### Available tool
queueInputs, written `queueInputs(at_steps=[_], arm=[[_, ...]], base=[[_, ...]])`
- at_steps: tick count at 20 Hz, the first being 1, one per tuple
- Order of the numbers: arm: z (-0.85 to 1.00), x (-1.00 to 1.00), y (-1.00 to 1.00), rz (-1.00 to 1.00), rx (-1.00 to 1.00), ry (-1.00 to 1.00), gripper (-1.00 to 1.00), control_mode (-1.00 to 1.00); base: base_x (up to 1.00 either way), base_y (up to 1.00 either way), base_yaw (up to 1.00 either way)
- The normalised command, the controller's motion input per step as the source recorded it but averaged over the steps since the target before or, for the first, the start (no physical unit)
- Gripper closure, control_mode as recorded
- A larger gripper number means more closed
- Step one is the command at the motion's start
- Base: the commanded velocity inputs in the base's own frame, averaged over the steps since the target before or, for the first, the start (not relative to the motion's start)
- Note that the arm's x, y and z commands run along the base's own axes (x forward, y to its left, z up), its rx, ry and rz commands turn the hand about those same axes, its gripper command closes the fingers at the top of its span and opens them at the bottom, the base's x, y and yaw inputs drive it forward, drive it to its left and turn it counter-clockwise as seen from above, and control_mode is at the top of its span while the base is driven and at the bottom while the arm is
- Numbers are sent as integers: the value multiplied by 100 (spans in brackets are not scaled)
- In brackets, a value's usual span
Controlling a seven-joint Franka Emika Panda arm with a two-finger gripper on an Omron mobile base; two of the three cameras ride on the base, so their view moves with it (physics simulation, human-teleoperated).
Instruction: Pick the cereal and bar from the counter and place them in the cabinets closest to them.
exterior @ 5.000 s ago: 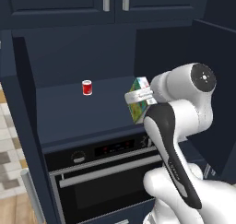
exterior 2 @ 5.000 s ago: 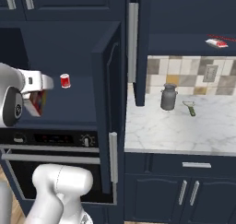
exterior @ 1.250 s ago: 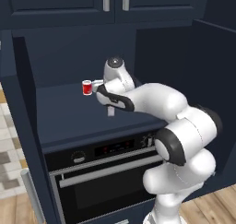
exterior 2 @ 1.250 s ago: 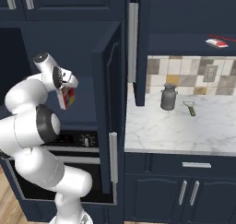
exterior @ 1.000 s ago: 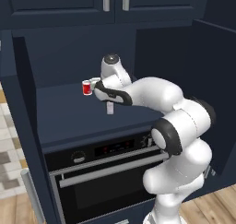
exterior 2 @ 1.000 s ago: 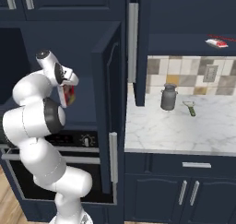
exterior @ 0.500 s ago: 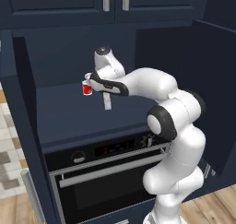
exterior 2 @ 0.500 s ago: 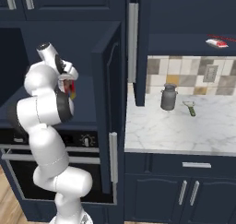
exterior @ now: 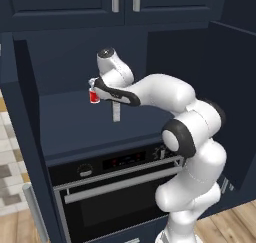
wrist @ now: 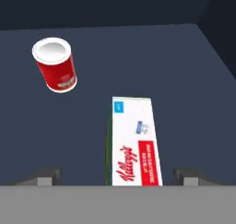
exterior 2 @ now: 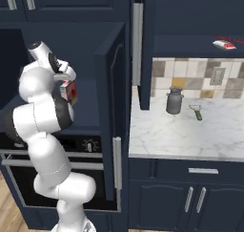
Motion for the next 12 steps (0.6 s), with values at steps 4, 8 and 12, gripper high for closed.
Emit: queueInputs(at_steps=[4, 8, 12], arm=[[0, -85, 2, 1, -9, -19, -100, -100], [0, -99, 1, 0, -8, -21, -100, -100], [0, -100, -1, 0, -3, -21, -100, -100]], base=[[0, 0, 0], [0, 0, 0], [0, 0, 0]])
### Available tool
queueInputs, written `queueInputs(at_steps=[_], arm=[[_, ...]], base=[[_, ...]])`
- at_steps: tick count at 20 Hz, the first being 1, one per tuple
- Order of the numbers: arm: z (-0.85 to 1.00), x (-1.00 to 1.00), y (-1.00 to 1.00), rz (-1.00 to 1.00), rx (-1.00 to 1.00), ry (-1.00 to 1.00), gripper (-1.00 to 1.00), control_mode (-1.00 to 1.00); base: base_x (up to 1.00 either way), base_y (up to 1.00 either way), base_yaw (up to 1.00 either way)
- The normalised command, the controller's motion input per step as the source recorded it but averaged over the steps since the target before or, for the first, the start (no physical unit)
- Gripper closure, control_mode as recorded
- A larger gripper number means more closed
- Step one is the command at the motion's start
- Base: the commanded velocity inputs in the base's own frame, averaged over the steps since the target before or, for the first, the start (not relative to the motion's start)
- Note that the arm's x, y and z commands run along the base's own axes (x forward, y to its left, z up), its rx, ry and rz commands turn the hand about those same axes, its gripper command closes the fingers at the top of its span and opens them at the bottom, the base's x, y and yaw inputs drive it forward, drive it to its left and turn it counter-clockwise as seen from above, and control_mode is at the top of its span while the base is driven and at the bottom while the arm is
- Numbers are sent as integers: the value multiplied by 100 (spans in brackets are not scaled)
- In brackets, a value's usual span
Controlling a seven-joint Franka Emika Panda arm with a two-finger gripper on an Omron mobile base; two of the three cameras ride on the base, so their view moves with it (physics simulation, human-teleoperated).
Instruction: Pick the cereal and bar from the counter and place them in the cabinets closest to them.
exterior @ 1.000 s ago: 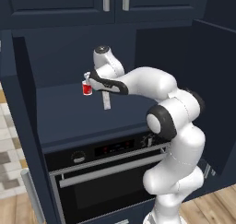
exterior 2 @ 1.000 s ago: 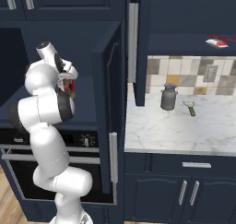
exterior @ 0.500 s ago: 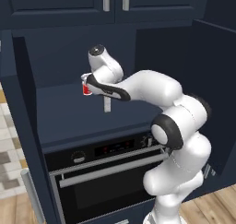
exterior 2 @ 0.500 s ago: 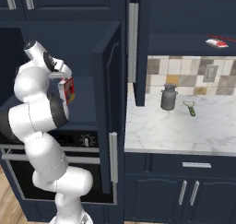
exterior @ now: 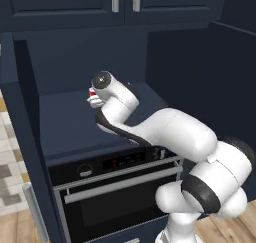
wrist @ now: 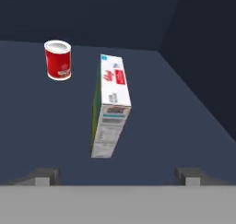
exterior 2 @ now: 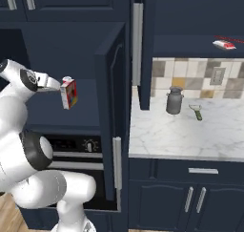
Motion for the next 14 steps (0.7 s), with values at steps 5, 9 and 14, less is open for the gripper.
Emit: queueInputs(at_steps=[5, 9, 14], arm=[[2, -100, -11, 0, -2, -27, -100, -100], [21, -97, -16, 0, -1, -35, -100, -100], [27, -94, -14, 0, -2, -39, -100, -100]], base=[[0, 0, 0], [0, 0, 0], [0, 0, 0]])
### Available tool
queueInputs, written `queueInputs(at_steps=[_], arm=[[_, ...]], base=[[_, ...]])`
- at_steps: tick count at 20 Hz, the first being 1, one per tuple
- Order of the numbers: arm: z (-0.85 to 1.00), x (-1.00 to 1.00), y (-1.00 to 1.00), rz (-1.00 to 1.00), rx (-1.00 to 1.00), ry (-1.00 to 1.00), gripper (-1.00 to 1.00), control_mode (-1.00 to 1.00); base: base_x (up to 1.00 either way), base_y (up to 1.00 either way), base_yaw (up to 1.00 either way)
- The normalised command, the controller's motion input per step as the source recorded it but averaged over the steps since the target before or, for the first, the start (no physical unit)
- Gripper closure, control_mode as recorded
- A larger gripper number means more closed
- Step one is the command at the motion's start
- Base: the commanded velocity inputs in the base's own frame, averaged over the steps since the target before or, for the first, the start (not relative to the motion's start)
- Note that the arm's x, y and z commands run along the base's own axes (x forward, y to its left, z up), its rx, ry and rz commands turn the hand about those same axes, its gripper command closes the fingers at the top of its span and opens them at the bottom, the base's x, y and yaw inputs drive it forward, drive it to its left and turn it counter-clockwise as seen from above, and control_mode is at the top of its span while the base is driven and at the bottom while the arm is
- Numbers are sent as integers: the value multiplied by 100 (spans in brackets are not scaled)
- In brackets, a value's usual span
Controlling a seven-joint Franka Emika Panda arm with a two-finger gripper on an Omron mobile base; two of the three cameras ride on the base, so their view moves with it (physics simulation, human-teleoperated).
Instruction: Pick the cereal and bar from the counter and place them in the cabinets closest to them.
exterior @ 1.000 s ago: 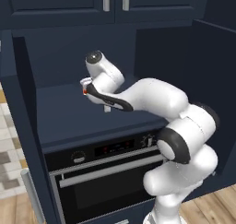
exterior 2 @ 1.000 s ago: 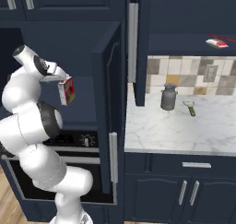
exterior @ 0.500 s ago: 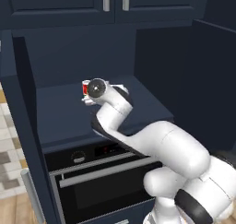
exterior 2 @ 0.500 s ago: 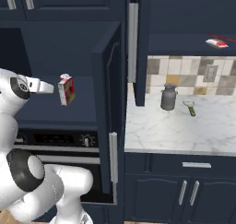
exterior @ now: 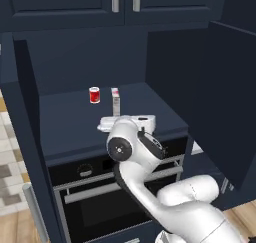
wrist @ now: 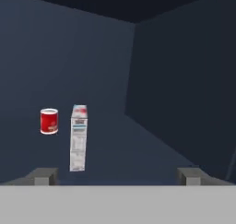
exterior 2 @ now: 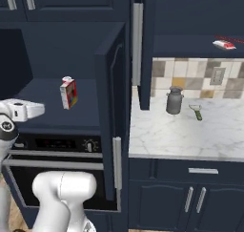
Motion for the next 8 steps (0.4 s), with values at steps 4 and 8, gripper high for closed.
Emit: queueInputs(at_steps=[4, 8], arm=[[25, -94, -8, 0, -1, -39, -100, -100], [16, -88, 0, -4, 0, -36, -100, -100]], base=[[0, 0, 0], [0, 0, 0]])
